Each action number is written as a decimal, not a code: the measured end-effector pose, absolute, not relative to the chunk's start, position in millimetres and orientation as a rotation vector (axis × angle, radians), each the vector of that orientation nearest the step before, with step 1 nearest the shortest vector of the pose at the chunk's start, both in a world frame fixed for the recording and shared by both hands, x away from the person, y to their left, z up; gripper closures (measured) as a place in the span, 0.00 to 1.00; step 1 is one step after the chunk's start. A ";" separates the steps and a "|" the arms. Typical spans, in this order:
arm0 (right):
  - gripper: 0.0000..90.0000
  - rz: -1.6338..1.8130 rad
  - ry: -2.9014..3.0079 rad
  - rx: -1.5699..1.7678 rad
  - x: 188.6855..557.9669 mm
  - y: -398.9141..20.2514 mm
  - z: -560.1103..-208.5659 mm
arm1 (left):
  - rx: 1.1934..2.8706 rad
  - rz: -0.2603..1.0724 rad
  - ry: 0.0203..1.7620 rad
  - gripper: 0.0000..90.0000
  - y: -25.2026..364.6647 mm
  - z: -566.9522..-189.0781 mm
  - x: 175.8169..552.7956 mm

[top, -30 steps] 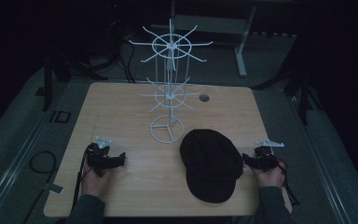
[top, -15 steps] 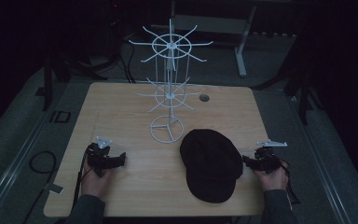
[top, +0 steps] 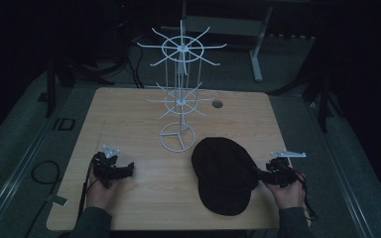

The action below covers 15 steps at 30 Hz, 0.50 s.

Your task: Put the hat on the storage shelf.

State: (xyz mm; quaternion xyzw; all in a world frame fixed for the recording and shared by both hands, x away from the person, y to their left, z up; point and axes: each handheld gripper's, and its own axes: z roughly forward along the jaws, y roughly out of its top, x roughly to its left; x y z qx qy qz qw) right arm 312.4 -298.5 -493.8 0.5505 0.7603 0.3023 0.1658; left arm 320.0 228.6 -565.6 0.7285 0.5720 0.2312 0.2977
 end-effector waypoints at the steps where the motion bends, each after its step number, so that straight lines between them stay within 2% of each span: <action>1: 0.43 0.856 2.174 1.562 311.9 -295.6 -494.6 | 1.942 0.613 1.516 0.10 228.6 -565.4 319.8; 15: 0.42 0.755 2.233 1.692 326.8 -280.5 -517.2 | 1.940 0.613 1.514 0.10 228.0 -565.6 319.7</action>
